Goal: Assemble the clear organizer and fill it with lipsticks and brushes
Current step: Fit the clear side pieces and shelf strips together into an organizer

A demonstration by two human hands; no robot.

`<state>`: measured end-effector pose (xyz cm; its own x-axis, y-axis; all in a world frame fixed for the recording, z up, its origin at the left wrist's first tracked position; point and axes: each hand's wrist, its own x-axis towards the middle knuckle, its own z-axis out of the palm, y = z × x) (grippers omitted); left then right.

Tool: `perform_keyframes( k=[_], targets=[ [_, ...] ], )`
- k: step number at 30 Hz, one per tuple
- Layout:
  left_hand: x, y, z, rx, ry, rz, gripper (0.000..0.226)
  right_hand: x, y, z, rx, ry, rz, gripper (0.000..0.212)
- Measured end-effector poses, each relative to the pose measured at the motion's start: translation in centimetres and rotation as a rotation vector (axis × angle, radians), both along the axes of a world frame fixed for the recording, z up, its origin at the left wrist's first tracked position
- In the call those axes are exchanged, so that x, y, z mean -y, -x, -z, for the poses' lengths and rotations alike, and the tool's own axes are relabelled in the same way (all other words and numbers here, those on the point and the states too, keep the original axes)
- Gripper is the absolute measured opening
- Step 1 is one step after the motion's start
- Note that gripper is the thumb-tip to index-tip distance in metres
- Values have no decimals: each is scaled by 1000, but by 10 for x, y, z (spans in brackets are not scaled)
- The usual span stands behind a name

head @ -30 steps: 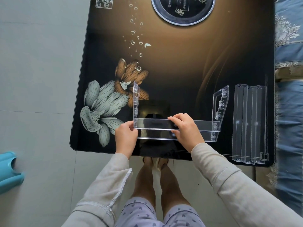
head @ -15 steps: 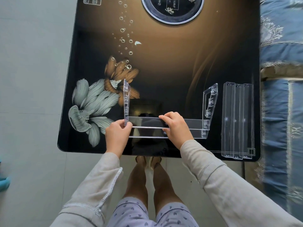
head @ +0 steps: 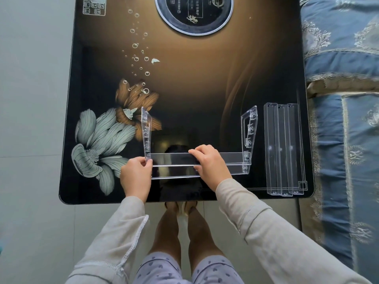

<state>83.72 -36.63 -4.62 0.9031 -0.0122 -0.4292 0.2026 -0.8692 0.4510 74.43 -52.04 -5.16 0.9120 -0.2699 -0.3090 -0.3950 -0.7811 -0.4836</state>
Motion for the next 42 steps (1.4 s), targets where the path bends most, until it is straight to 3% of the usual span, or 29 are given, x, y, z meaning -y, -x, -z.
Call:
perform_keyframes(
  k=[4, 7, 12, 14, 16, 18, 21, 32, 42],
  targets=[
    [3, 0, 2, 25, -42, 49, 25, 3, 1, -1, 20, 4, -30, 50],
    [6, 1, 2, 54, -53, 81, 25, 4, 14, -9, 155, 3, 42, 50],
    [7, 2, 3, 72, -53, 86, 25, 13, 60, -20, 456, 75, 633, 25],
    [7, 1, 4, 69, -54, 91, 25, 24, 68, -20, 403, 38, 939, 30],
    [7, 1, 4, 65, -56, 92, 25, 38, 68, -18, 218, -107, 1124, 39],
    [7, 2, 5, 58, -57, 86, 25, 51, 65, -15, 64, -219, 1145, 40],
    [6, 2, 5, 59, -50, 83, 25, 57, 61, -15, 0, -164, 1081, 31],
    [7, 3, 6, 52, -55, 82, 25, 64, 60, -10, -35, 77, 968, 22],
    [7, 5, 8, 76, -69, 74, 25, 62, 58, -4, 23, -4, 1099, 13]
  ],
)
